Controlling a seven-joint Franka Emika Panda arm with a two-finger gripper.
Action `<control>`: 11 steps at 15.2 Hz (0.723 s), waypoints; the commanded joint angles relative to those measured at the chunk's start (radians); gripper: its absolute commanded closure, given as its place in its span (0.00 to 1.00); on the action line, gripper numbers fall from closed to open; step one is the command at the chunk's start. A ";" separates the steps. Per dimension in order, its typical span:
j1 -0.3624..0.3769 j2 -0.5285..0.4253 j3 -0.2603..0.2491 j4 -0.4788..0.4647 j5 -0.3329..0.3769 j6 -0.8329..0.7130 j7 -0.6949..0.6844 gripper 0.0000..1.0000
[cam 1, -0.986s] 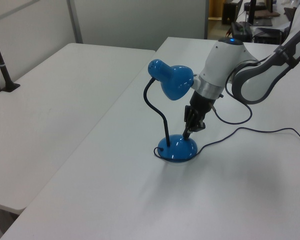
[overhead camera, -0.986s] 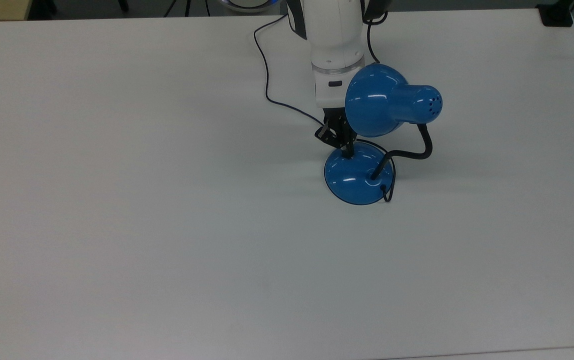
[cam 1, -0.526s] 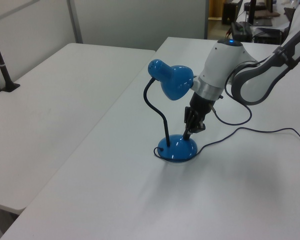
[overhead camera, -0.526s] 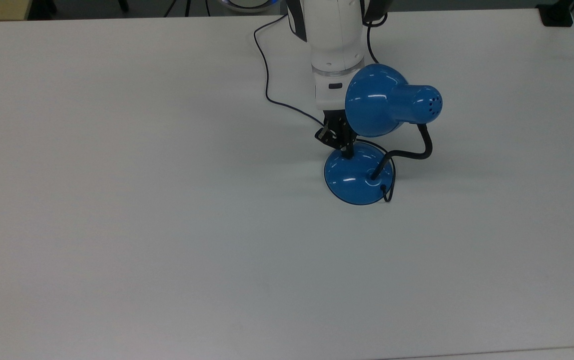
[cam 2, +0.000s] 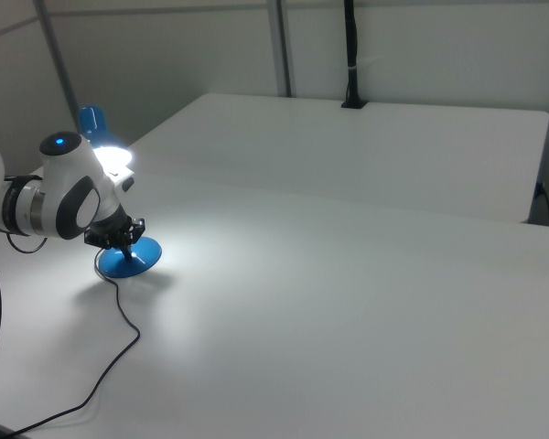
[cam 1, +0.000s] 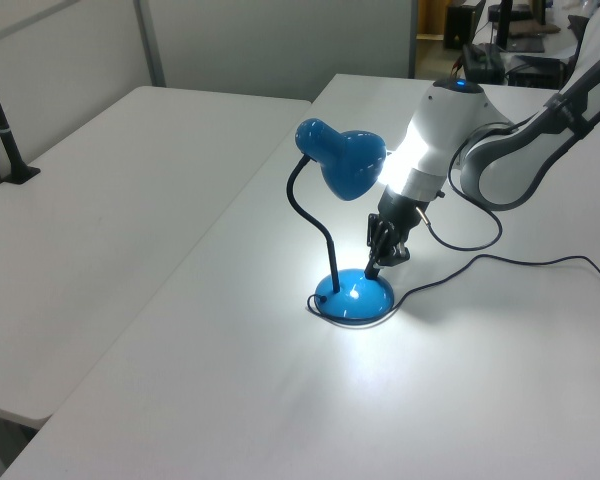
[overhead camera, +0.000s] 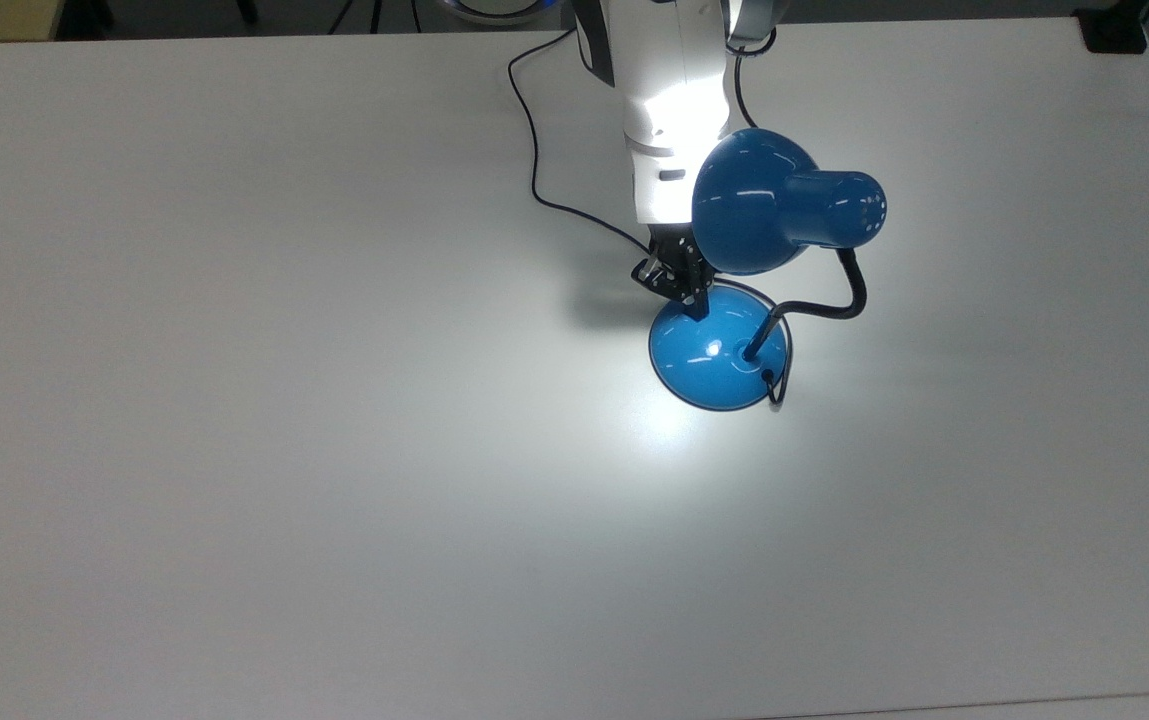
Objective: Turn on the lamp
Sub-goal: 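Lift the gripper up off the lamp base switch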
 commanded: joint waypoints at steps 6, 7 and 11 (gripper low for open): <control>-0.052 -0.122 0.007 0.017 0.026 -0.322 0.000 1.00; -0.065 -0.148 0.005 0.020 0.026 -0.370 0.016 1.00; -0.136 -0.223 -0.003 0.026 0.004 -0.535 0.082 1.00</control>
